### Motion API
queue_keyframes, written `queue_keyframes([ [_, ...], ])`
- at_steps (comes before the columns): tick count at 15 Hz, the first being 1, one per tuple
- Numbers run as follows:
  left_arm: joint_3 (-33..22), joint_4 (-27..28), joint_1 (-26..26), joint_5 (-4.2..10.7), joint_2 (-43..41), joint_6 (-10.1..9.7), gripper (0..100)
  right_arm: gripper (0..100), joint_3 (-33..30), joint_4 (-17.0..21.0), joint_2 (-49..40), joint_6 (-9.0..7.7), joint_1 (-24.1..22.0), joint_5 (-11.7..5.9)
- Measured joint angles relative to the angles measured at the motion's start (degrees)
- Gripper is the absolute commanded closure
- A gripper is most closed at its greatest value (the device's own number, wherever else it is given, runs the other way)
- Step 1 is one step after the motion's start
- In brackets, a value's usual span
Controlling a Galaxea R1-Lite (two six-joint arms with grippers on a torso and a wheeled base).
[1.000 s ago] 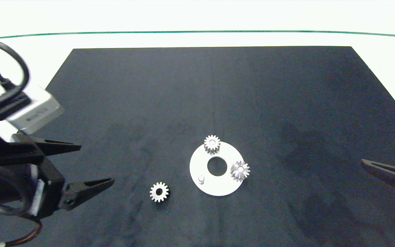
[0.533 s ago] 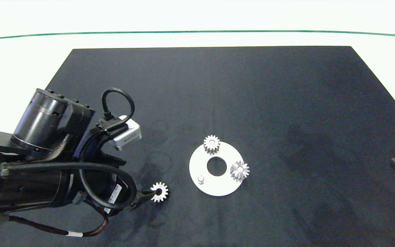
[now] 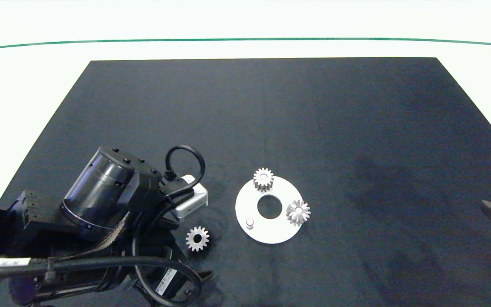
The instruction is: Install three planetary gears onto the carrier pins
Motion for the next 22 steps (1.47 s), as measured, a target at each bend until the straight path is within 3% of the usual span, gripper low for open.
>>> queue_keyframes([
  [3,0.66,-4.05,0.00,1.37,2.36,0.83,0,0,0.21,0.06,0.06,0.07,1.22,0.00],
  [5,0.78,-4.35,1.38,1.76,3.72,4.05,0,0,0.21,0.09,0.06,0.07,1.44,0.00],
  [8,0.66,-6.22,3.77,1.89,5.18,6.08,0,0,0.21,0.09,0.06,0.10,1.60,0.00],
  [13,1.61,-6.52,4.99,1.84,5.88,6.22,2,0,0.21,0.09,0.05,0.10,1.62,0.02],
  [22,2.12,-9.08,4.24,1.90,6.58,6.17,22,0,0.21,0.06,0.20,0.27,1.62,0.24],
])
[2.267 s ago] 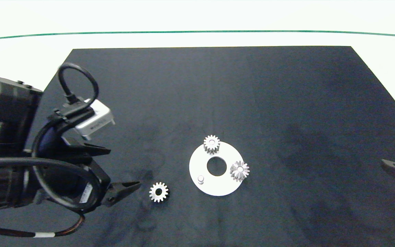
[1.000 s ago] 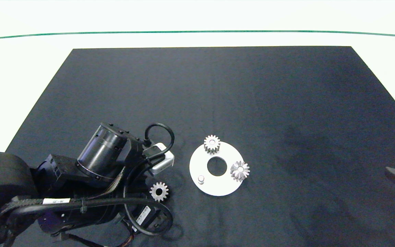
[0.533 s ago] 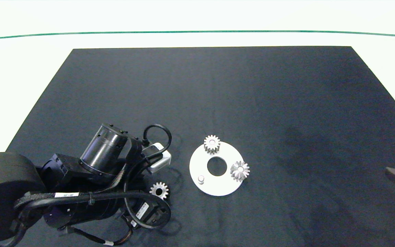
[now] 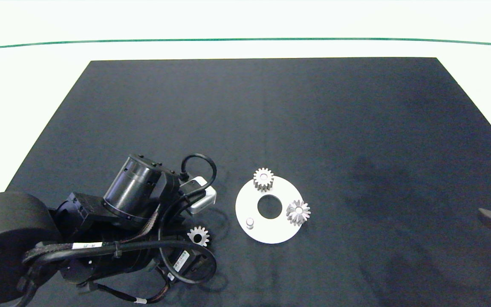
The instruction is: Install three planetary gears onto the carrier pins
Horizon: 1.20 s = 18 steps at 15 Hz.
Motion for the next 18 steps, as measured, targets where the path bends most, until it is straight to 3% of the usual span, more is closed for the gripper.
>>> queue_keyframes([
  [15,0.63,-2.33,-1.96,0.16,1.19,-0.05,52,0,0.59,-0.06,0.71,0.17,0.00,1.22],
  [18,0.63,-3.15,-2.65,0.79,2.01,-0.09,58,0,0.67,-0.09,0.82,0.17,0.00,1.22],
])
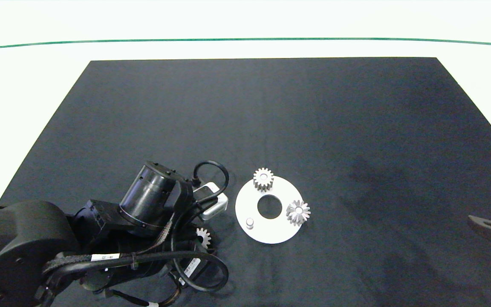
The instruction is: Install three planetary gears onto the carrier pins
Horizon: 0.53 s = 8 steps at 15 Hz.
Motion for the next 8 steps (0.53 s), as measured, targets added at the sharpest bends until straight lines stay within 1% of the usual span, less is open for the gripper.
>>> queue_keyframes([
  [5,-0.02,0.09,-0.55,0.11,0.32,-0.16,67,0,0.02,0.00,0.06,0.02,0.00,0.02],
  [8,-0.18,0.20,-2.34,0.13,-1.21,-0.05,73,0,0.02,-0.04,0.06,0.02,0.00,-0.04],
])
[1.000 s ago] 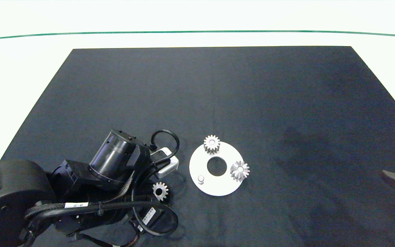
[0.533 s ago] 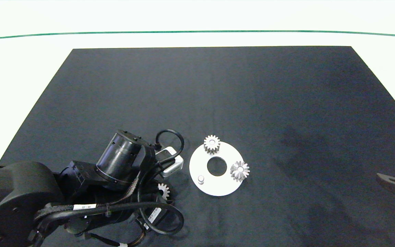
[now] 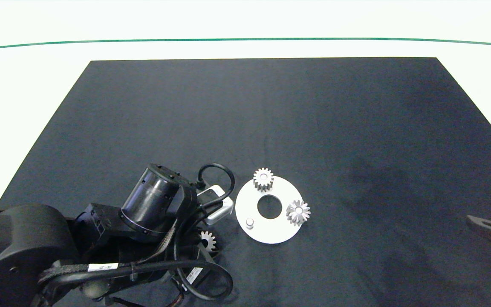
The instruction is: Install three planetary gears onto the carrier pins
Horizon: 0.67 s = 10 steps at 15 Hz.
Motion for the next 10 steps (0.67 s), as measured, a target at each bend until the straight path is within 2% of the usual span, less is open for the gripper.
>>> queue_keyframes([
  [2,-1.08,0.05,-1.29,0.01,-1.21,0.02,75,0,-0.09,-0.05,-0.06,0.00,0.00,-0.05],
  [5,-5.50,0.68,-4.02,0.00,-1.90,0.16,75,0,-0.16,-0.05,-0.22,-0.09,0.00,-0.11],
  [10,-16.60,8.62,-6.01,0.01,2.49,0.38,75,0,-0.27,-0.05,-0.33,-0.09,-0.11,-0.18],
])
